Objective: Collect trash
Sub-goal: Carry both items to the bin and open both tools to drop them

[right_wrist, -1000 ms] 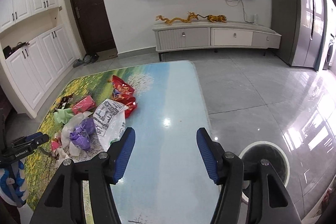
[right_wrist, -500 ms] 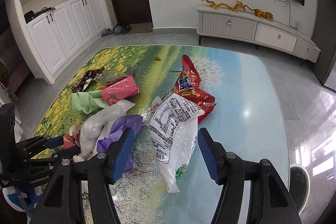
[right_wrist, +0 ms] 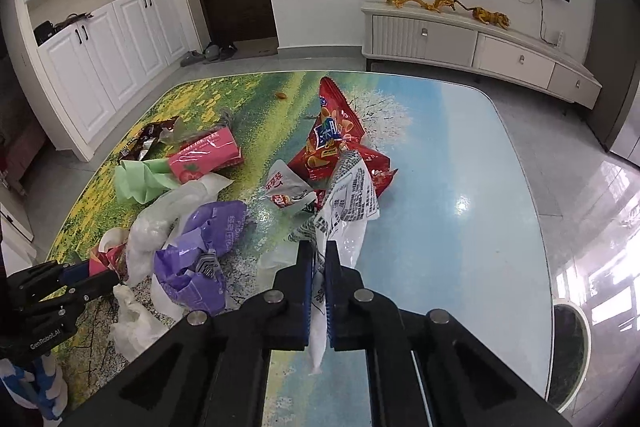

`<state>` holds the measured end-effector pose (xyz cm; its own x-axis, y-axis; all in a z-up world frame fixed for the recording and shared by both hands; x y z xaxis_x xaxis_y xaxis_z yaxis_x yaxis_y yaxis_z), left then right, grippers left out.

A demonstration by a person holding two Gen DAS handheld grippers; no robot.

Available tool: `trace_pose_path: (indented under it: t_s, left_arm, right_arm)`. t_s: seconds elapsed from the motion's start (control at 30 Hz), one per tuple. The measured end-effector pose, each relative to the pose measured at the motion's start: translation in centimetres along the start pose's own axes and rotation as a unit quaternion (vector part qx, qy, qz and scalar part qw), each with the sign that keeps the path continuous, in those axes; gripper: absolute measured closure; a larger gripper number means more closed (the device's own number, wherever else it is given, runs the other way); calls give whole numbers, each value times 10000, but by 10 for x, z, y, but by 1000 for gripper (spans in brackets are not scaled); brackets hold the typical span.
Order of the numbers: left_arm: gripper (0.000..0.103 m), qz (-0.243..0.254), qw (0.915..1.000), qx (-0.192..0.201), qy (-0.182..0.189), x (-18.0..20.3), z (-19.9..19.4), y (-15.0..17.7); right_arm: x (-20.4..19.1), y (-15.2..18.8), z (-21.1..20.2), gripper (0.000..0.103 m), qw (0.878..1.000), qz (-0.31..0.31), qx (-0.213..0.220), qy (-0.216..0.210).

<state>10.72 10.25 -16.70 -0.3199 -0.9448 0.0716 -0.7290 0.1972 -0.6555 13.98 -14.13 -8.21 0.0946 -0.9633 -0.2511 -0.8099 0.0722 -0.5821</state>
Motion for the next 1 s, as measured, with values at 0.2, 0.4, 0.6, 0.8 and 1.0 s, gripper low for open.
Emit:
trace_pose_path:
  t_s: [0.2,0.4,0.6,0.8,1.0]
  left_arm:
    - [76,-75,9996,229,-146,-6,-26,-6]
    - [76,73,9988,394,-287,2,-47,-22]
    - [76,254,9984,479,-169,35,-50,-46]
    - [76,838,9949,506,228,107,-40,-80]
    - [75,1630,9825,360,827,214,-10,-116]
  right_arm:
    - [-4,7,-32,97,9993,40,256,-281]
    - [9,13,-62,97,9978,165,534,-365]
    - [63,16,-98,97,9943,575,874,-193]
    - [145,35,-126,97,9854,1261,1116,251]
    - [240,61,-140,97,9686,2050,1178,769]
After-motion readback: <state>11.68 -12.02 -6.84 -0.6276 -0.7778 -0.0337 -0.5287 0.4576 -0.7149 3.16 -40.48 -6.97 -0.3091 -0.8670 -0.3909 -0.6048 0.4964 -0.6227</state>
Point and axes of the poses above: each gripper's, at about its wrist camera, not at the fingertips, and z roughly the way its jaws point, x to its right, y to its underside, the point moved 8 cm from there along z, roughly the way its jaws point, and after that the axes turned 11 degrees about z, right-handed, at the moved point
